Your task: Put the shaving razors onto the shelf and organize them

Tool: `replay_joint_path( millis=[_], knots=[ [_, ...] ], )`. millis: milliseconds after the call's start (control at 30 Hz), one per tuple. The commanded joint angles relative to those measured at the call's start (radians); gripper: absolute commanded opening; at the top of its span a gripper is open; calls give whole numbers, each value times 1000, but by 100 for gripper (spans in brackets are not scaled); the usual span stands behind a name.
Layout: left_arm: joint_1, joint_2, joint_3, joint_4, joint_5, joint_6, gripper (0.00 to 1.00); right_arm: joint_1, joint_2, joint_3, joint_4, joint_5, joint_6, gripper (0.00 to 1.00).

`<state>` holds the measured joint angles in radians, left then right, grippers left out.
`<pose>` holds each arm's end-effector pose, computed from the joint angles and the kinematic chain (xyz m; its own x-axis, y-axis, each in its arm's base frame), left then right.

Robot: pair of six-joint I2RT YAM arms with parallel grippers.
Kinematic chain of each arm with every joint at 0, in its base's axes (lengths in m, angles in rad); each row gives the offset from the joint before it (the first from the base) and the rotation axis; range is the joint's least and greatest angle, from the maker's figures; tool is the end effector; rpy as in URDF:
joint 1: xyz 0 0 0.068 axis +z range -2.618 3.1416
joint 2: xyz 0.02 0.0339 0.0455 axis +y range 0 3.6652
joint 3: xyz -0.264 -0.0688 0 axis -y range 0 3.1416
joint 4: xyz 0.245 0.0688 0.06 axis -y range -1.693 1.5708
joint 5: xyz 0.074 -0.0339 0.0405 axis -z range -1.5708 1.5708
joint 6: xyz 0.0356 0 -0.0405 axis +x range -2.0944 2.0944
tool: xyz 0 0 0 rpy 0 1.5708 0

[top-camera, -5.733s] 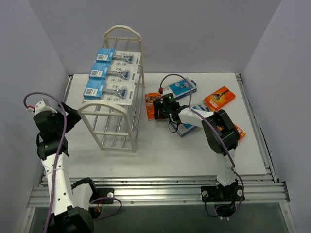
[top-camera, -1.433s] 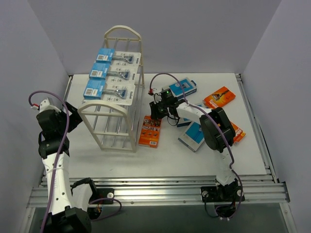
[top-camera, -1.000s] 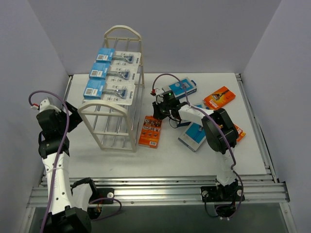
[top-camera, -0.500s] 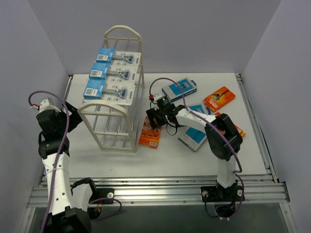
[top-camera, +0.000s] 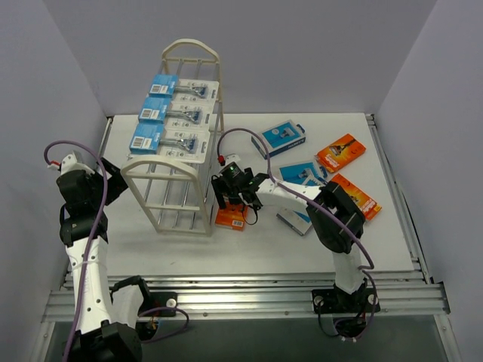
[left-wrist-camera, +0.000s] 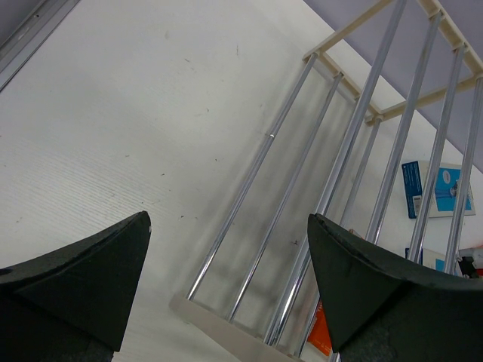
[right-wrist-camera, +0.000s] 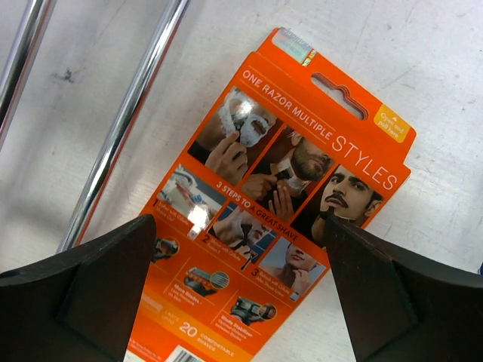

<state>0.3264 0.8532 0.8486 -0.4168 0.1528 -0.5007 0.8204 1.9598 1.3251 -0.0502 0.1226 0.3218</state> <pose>0.1829 0.0562 0.3266 -0.2509 -0.5858 -0.7706 -0.3486 0.7974 -0.4927 0.3016 0.3171 0.1917 -0.6184 -0.2030 -0.7592 -0.4910 0.8541 0.1716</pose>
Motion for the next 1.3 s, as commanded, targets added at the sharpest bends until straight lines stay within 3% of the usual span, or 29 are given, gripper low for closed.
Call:
replay_joint_path(
  millis=[0, 600, 1267],
  knots=[
    [-4, -9, 7, 15, 4, 7, 94, 14, 31, 40, -16, 83, 72, 89],
    [-6, -11, 6, 19, 13, 4, 94, 57, 122, 117, -85, 158, 89, 90],
    [-6, -17, 6, 18, 10, 4, 94, 62, -33, -87, -117, 184, -101, 89]
  ],
)
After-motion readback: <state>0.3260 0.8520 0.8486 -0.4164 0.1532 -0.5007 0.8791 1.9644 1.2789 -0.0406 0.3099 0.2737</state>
